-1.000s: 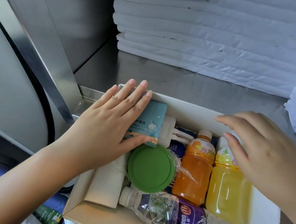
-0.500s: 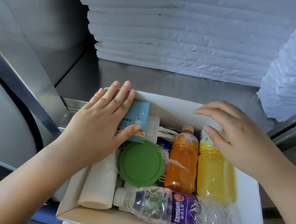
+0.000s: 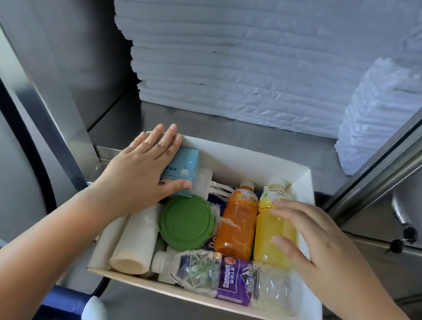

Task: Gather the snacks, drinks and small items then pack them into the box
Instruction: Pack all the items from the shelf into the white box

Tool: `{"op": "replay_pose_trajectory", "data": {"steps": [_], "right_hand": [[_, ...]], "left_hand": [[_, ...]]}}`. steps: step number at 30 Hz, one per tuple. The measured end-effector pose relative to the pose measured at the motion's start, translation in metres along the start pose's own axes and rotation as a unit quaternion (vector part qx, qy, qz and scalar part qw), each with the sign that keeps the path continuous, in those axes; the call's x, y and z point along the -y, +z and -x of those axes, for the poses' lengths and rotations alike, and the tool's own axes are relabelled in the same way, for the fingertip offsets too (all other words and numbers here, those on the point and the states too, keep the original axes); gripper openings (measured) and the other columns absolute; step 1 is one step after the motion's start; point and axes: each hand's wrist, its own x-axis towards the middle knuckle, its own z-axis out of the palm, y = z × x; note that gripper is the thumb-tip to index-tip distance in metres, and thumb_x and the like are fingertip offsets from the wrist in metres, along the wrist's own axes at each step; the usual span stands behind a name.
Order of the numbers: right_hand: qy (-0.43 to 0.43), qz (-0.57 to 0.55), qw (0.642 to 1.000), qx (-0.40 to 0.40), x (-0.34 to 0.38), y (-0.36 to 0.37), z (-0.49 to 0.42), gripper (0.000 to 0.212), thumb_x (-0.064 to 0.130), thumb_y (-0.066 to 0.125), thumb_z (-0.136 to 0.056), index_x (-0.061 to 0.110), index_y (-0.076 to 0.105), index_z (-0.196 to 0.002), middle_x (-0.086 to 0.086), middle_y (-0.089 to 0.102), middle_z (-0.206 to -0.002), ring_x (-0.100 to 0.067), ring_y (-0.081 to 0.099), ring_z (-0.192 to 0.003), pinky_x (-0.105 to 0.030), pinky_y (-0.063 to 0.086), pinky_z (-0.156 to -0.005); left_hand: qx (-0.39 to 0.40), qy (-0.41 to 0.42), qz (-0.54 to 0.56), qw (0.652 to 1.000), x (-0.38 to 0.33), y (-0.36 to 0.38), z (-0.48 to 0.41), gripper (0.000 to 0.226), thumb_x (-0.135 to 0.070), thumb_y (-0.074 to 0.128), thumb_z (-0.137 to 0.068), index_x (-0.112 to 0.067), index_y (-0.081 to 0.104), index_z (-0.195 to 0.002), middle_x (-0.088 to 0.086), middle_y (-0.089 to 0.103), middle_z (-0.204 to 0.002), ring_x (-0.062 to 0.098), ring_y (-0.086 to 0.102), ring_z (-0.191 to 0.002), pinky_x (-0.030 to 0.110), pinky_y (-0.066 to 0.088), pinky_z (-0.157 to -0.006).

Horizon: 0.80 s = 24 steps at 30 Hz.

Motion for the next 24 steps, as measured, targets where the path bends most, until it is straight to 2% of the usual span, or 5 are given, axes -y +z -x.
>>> {"op": "replay_pose_trajectory", "data": {"steps": [7,14,18,21,24], "right_hand": [[-0.08,-0.01,0.997,0.004,0.018,0.026,0.039,0.045,0.069,0.041,-0.086,0.034,0.069,-0.095,0.026,0.063,-0.094,0.006,0.055,-0.091,-0.014,0.042,-0.083],[-0.163,0.079,0.981,-0.065,0.016,0.054,0.051,0.046,0.063,0.046,-0.087,0.026,0.069,-0.074,0.016,0.064,-0.076,-0.003,0.06,-0.074,-0.015,0.048,-0.064],[-0.166,0.113,0.975,-0.096,0.014,0.053,0.047,0.051,0.06,0.041,-0.091,0.025,0.061,-0.06,0.014,0.055,-0.059,-0.003,0.049,-0.053,-0.015,0.033,-0.046],[-0.167,0.106,0.974,-0.109,0.014,0.053,0.045,0.053,0.062,0.04,-0.089,0.024,0.059,-0.056,0.013,0.053,-0.054,-0.004,0.046,-0.048,-0.021,0.037,-0.038],[-0.166,0.103,0.974,-0.113,0.013,0.054,0.044,0.059,0.063,0.035,-0.09,0.022,0.057,-0.054,0.011,0.052,-0.052,-0.007,0.048,-0.046,-0.024,0.039,-0.038]], "left_hand": [[0.048,0.03,-0.049,0.997,0.006,-0.006,-0.001,0.107,-0.087,0.0,-0.067,-0.017,-0.022,-0.144,-0.002,-0.03,-0.149,0.015,-0.022,-0.141,0.031,-0.01,-0.116],[0.067,0.026,-0.064,0.995,0.004,-0.008,-0.001,0.104,-0.079,0.006,-0.068,-0.015,-0.018,-0.147,0.002,-0.024,-0.154,0.017,-0.019,-0.142,0.032,-0.008,-0.116],[0.064,0.011,-0.062,0.996,0.001,-0.005,-0.002,0.104,-0.078,0.006,-0.069,-0.014,-0.014,-0.148,0.003,-0.02,-0.156,0.018,-0.016,-0.143,0.034,-0.005,-0.117],[0.028,0.012,-0.083,0.996,-0.004,-0.002,0.002,0.092,-0.072,0.022,-0.083,-0.012,0.003,-0.15,0.006,-0.012,-0.158,0.022,-0.008,-0.145,0.039,-0.002,-0.118],[-0.07,0.056,-0.055,0.994,-0.01,-0.003,0.014,0.065,-0.053,0.05,-0.088,-0.01,0.045,-0.136,0.012,0.024,-0.153,0.028,0.023,-0.14,0.044,0.018,-0.115]]}}
